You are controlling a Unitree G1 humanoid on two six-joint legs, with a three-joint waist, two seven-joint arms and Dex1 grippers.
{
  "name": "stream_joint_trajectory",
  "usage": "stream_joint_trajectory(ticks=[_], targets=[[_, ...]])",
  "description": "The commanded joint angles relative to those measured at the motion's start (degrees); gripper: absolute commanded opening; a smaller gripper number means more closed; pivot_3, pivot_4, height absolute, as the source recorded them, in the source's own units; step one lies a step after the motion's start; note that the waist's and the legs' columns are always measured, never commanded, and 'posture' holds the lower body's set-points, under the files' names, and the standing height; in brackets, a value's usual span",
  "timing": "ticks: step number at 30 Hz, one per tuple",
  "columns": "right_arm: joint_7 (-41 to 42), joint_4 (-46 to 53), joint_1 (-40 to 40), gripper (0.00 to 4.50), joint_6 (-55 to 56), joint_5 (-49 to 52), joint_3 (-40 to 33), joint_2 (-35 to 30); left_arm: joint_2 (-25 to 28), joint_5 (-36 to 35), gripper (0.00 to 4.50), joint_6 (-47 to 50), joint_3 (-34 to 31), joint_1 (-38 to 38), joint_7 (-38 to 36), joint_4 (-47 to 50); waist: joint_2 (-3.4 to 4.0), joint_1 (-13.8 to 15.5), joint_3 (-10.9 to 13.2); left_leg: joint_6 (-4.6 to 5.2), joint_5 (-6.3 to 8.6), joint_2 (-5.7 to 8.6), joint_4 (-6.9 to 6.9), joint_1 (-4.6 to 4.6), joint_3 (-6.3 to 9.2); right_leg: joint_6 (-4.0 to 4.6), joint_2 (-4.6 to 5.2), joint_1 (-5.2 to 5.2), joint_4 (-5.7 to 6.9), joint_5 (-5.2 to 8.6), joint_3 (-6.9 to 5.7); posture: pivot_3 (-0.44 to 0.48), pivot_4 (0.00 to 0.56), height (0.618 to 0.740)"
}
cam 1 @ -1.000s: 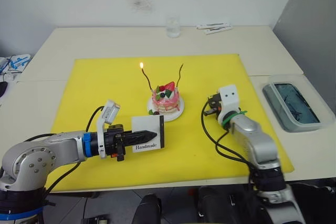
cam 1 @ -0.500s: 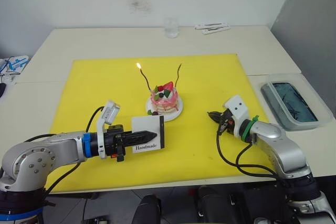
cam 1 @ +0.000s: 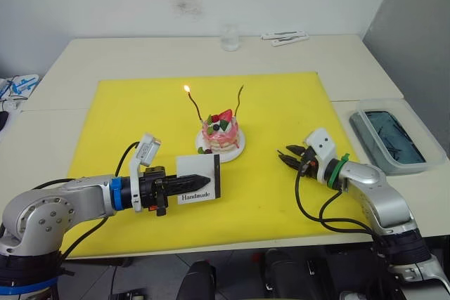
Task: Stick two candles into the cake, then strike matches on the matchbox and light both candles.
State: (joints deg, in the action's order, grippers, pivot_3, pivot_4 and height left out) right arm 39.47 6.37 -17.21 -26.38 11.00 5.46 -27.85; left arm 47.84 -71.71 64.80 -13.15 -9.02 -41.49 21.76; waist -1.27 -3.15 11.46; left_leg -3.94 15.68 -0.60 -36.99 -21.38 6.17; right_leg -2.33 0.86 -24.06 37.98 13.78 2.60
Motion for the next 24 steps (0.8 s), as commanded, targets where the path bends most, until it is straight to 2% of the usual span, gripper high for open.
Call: stream_joint_trajectory(ticks=[1, 8, 20, 24], targets=[[1.2, -1.8, -0.4, 1.69, 2.3, 1.0, -1.1, 0.2, 0.1, -0.6, 0.00, -0.1, -0.3, -0.7, -0.7, 0.9, 0.00, 0.0, 0.0, 0.00, 0.00, 0.00, 0.00, 0.01, 0.00, 0.00, 0.00, 0.00, 0.01, 0.00, 0.00, 0.000, 0.150, 0.740], [1.4, -5.3, -1.5, 1.69, 6.4, 1.2, -0.9, 1.7, 0.3, -0.5, 0.00, 0.1, -0.2, -1.1, -1.0, 0.8, 0.00, -0.1, 0.0, 0.00, 0.00, 0.00, 0.00, 0.08, -0.02, -0.01, -0.01, 0.03, 0.03, -0.01, 0.02, 0.000, 0.150, 0.740], [1.0, -5.4, -1.2, 1.69, 5.0, -0.6, 0.6, 1.8, 0.3, -0.4, 0.00, 0.3, -0.1, -1.5, -0.9, 0.6, 0.00, -0.1, 0.0, 0.00, 0.00, -0.01, 0.01, 0.16, -0.04, 0.02, -0.03, 0.06, 0.06, -0.04, 0.06, 0.000, 0.150, 0.740], [0.2, -5.7, -1.1, 0.90, 4.4, -0.7, 0.2, 2.4, 0.2, -0.5, 0.00, 0.4, 0.0, -1.6, -0.8, 0.6, 0.00, -0.1, 0.0, 0.00, 0.00, -0.01, 0.01, 0.27, -0.04, 0.02, -0.03, 0.17, 0.06, -0.04, 0.06, 0.000, 0.150, 0.740]])
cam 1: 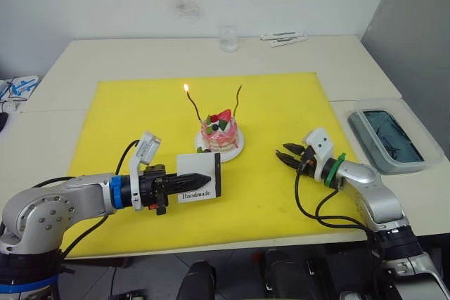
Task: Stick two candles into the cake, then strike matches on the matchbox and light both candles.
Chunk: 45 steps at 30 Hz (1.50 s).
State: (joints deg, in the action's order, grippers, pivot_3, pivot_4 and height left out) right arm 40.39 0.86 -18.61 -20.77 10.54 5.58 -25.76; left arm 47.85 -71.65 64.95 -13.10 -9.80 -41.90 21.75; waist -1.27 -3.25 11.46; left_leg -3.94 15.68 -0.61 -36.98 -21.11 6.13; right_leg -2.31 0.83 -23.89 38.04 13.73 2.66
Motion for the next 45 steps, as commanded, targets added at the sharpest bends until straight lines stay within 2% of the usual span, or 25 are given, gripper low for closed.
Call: stream_joint_trajectory(ticks=[1, 3, 14, 19, 25, 29, 45], targets=[[-0.7, -0.1, 0.3, 0.52, -1.3, -0.2, 0.0, 0.3, 0.2, -0.6, 0.00, 0.3, 0.0, -0.9, -0.3, 0.6, 0.00, 0.0, 0.0, 0.00, 0.00, 0.00, 0.00, 0.10, 0.00, 0.00, 0.00, 0.11, -0.02, 0.00, -0.01, 0.000, 0.150, 0.740], [-0.7, 0.1, 0.5, 0.05, -1.3, -0.1, -0.1, 0.3, 0.2, -0.6, 0.00, 0.3, 0.0, -0.8, -0.3, 0.6, 0.00, 0.0, 0.0, 0.00, 0.00, 0.00, 0.00, 0.25, 0.01, 0.00, 0.00, 0.29, -0.06, 0.01, -0.01, 0.000, 0.150, 0.740], [1.3, 5.2, 0.8, 0.05, -3.4, 2.4, -1.7, -1.4, -1.2, -1.6, 0.00, 1.6, 0.3, -1.3, 0.8, -0.3, 0.01, 0.1, 0.0, 0.00, 0.00, 0.00, 0.01, 0.26, 0.04, 0.00, 0.00, 0.35, -0.10, 0.02, -0.03, 0.000, 0.150, 0.740], [5.1, 15.8, 0.8, 0.05, -8.8, 7.1, -3.1, -6.2, -2.5, -3.2, 0.00, 4.0, 2.0, -3.1, 0.7, -1.6, 0.03, 0.1, 0.0, 0.00, 0.00, 0.01, 0.03, 0.21, 0.04, 0.01, 0.01, 0.32, -0.13, 0.03, -0.04, 0.000, 0.150, 0.740], [10.6, 29.6, -0.3, 0.05, -15.4, 14.0, -3.6, -14.2, -5.3, -1.9, 0.00, 4.9, 5.9, -8.0, 0.1, -4.2, 0.02, 0.3, 0.1, 0.00, 0.01, 0.01, 0.03, 0.19, 0.08, -0.01, 0.01, 0.33, -0.18, 0.04, -0.09, 0.000, 0.150, 0.740], [11.6, 34.9, -2.4, 0.05, -19.3, 17.5, -2.9, -16.6, -7.1, -1.3, 0.00, 4.9, 7.1, -11.4, 0.2, -6.3, 0.00, 0.3, 0.1, 0.00, 0.01, 0.01, 0.02, 0.19, 0.08, -0.02, 0.01, 0.33, -0.18, 0.02, -0.09, 0.000, 0.150, 0.740], [11.3, 32.9, -14.3, 0.05, -20.9, 17.4, 5.8, -14.2, -9.5, 0.9, 0.00, 4.4, 7.5, -13.3, 0.2, -7.3, -0.01, 0.4, 0.1, 0.00, 0.01, 0.01, 0.04, 0.14, 0.11, -0.02, 0.02, 0.32, -0.28, 0.03, -0.13, 0.000, 0.150, 0.740]])
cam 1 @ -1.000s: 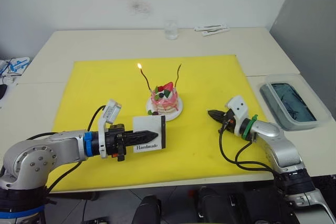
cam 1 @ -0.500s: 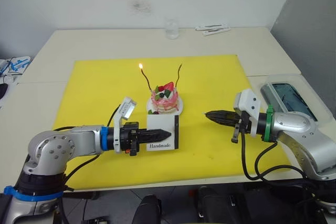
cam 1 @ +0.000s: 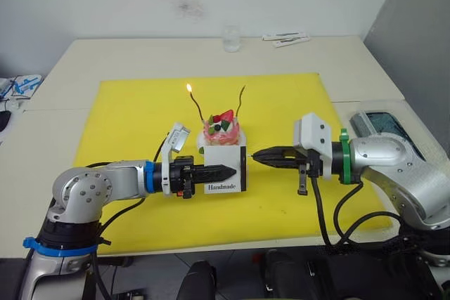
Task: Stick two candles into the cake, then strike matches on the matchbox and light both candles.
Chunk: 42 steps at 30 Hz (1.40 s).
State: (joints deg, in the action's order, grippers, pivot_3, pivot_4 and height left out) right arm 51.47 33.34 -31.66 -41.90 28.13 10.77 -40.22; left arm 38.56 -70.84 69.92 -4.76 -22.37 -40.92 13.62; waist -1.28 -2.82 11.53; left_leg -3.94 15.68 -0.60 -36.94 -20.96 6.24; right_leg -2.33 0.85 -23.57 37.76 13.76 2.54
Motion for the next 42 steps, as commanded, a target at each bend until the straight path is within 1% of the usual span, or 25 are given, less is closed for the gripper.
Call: stream_joint_trajectory(ticks=[1, 6, 24, 34, 40, 42], targets=[[0.3, 0.3, -1.6, 0.05, 0.4, -0.4, 1.1, 0.3, -0.2, 0.2, 0.00, -0.6, -0.9, -0.7, -0.8, 0.8, 0.00, 0.0, 0.0, 0.00, 0.00, 0.00, 0.00, -0.01, 0.00, 0.00, 0.00, 0.00, 0.00, 0.00, 0.00, 0.000, 0.150, 0.740], [1.7, -0.8, -1.4, 0.05, 2.5, -2.9, 3.7, -0.5, -0.3, 0.2, 0.00, -0.8, -1.3, -0.3, -0.7, 1.2, 0.00, 0.0, 0.0, 0.00, 0.00, 0.00, 0.01, -0.02, -0.02, 0.00, 0.02, -0.01, -0.04, 0.00, 0.01, 0.000, 0.150, 0.740], [4.3, -4.4, -0.6, 0.05, 6.7, -8.4, 6.4, -1.1, -0.5, -0.6, 0.00, -1.1, -1.7, 0.4, -0.8, 2.3, 0.00, 0.0, 0.0, 0.00, 0.00, 0.00, 0.01, -0.02, -0.01, 0.00, 0.02, -0.01, -0.04, 0.00, 0.00, 0.000, 0.150, 0.740], [6.4, -4.7, -1.0, 0.05, 8.4, -10.2, 8.3, -0.8, -1.7, 0.0, 0.00, -1.6, -1.4, 0.2, -0.4, 2.5, 0.00, 0.0, 0.0, 0.00, 0.00, 0.00, 0.01, -0.02, -0.01, 0.00, 0.02, -0.01, -0.04, 0.00, 0.00, 0.000, 0.150, 0.740], [9.5, -3.8, 1.4, 0.05, 10.6, -12.1, 10.3, -3.2, -3.6, -0.2, 0.00, -2.1, -2.4, -0.6, 1.1, 2.1, 0.00, 0.1, 0.0, 0.00, 0.00, 0.00, 0.01, -0.03, -0.01, 0.00, 0.02, 0.00, -0.04, 0.00, -0.01, 0.000, 0.150, 0.740], [11.7, -2.0, 4.5, 0.05, 12.1, -13.0, 11.9, -6.0, -3.9, -0.8, 0.00, -2.4, -4.0, -1.9, 2.4, 0.8, 0.00, 0.1, 0.0, 0.00, 0.00, 0.00, 0.01, -0.02, -0.01, 0.00, 0.02, 0.00, -0.05, 0.00, 0.00, 0.000, 0.150, 0.740]])
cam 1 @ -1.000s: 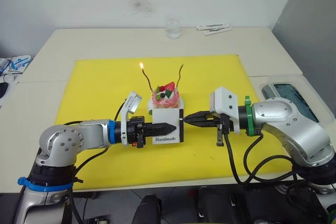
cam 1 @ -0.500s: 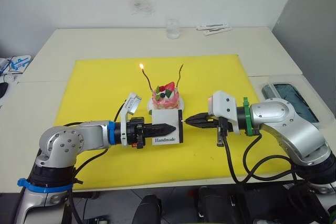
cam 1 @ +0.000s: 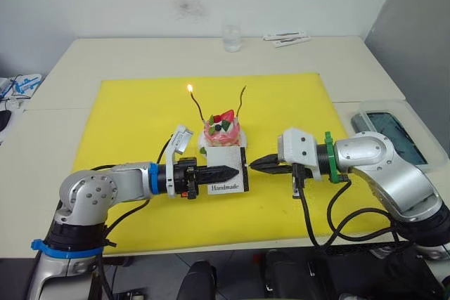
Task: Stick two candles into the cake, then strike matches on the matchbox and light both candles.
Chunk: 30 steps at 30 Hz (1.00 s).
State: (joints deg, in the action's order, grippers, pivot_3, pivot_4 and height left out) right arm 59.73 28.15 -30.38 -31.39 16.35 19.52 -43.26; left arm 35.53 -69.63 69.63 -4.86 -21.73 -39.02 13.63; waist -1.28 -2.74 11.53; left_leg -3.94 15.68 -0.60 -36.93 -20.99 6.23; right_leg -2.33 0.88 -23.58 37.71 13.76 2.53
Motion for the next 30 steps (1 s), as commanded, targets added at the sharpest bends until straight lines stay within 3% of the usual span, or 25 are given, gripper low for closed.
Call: stream_joint_trajectory(ticks=[1, 19, 30], targets=[[4.4, 4.2, 4.9, 0.05, 2.2, -1.3, 3.4, -4.2, -0.8, -2.3, 0.00, -2.3, -4.8, -3.2, 1.2, 0.1, -0.03, 0.2, 0.0, 0.00, 0.00, 0.00, 0.01, 0.00, 0.00, 0.00, 0.01, 0.00, 0.00, 0.00, -0.01, 0.000, 0.150, 0.740], [4.3, 4.7, 4.7, 0.05, -1.6, 3.6, -6.2, -5.6, 3.8, -1.9, 0.00, -1.1, -7.5, 2.5, 0.5, 4.3, -0.07, 0.5, 0.0, -0.01, 0.00, 0.02, -0.01, -0.02, -0.02, -0.06, 0.06, 0.02, -0.05, -0.01, -0.02, 0.000, 0.150, 0.740], [1.0, 1.2, -7.1, 0.05, -10.3, 9.9, -13.3, -4.3, 7.4, 3.3, 0.00, -3.4, -6.2, 8.7, -2.7, 6.5, -0.07, 0.5, 0.1, 0.00, 0.00, 0.02, 0.03, -0.02, -0.02, -0.02, 0.05, 0.00, -0.05, 0.01, -0.03, 0.000, 0.150, 0.740]])
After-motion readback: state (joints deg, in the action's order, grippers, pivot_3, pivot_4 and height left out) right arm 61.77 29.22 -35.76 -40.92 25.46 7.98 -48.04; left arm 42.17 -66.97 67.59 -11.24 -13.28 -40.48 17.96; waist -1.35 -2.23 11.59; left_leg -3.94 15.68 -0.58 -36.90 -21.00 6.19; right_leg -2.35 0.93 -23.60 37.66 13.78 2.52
